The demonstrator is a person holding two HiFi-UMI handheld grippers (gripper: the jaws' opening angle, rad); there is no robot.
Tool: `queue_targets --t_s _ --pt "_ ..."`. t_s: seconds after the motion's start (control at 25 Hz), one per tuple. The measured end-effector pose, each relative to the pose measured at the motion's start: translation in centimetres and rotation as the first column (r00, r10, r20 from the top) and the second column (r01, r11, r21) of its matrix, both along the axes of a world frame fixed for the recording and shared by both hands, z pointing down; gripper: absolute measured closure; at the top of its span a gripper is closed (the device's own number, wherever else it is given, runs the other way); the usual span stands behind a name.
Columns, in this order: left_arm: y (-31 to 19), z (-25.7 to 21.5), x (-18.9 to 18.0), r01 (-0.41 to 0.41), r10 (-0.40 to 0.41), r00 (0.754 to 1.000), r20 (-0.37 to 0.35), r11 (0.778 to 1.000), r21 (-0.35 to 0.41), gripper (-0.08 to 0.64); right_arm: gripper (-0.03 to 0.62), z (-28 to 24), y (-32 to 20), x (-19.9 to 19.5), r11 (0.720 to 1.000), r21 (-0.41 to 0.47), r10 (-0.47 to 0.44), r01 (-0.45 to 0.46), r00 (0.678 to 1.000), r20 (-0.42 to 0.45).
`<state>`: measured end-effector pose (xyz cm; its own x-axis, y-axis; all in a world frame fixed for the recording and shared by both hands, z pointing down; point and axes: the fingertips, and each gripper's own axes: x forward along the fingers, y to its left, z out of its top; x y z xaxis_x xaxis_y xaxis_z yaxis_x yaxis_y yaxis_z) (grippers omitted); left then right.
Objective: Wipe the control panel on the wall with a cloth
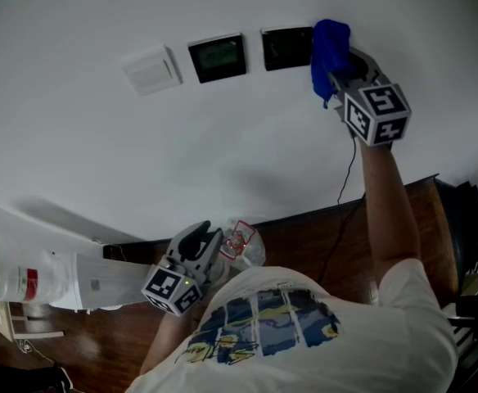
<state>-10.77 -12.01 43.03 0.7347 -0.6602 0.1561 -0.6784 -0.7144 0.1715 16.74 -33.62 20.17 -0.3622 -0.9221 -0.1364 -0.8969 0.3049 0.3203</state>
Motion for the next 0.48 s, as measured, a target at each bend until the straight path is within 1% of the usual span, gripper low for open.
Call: queue_targets --t_s 0.24,0.48 --pt "0.2 0.0 -0.4 0.004 -0.004 1.0 -0.004 1.0 0.002 0.463 0.502 0.2 0.5 -0.1 1.0 -0.001 -0.004 0.004 1.0 -0.013" --pt "0.1 -0.2 -0.4 0.001 -0.001 1.0 -0.007 1.0 0.006 0.463 0.5 1.0 2.5 0.4 1.0 0.003 -0.001 0.001 1.0 -0.017"
